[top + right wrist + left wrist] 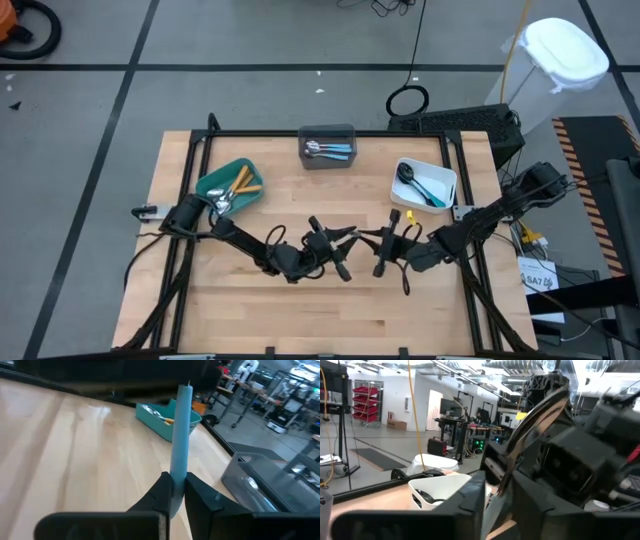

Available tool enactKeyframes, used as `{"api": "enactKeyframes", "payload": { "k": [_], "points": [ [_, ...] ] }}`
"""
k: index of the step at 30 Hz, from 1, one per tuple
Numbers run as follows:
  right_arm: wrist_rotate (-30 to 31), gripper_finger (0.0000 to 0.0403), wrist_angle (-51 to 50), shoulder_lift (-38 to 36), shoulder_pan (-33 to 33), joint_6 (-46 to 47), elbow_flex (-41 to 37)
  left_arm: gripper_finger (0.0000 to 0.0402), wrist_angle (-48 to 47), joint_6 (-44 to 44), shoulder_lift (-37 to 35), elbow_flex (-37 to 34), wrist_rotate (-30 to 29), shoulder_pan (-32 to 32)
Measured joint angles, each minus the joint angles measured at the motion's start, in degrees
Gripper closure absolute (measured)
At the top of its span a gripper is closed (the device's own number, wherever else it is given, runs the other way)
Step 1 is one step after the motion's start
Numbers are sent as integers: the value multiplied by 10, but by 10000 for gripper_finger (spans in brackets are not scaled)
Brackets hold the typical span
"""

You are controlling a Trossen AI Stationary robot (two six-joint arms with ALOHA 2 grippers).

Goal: Sort silverware by color (type)
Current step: Put the light blue spoon into the black bin

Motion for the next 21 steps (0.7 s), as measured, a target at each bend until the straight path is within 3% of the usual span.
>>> {"api": "enactKeyframes", "payload": {
  "k": [6,11,15,21],
  "points": [
    [-24,376,-61,-51,3,38,0,256,-4,31,0,0,-1,-5],
    [-72,377,-133,-101,4,71,0,241,-14,65,-7,0,-2,-14],
    [-133,377,-179,-140,4,105,0,240,-86,45,-35,0,6,-18],
    [-242,377,-225,-171,4,150,0,240,-271,-15,-88,0,124,-9]
  ]
}}
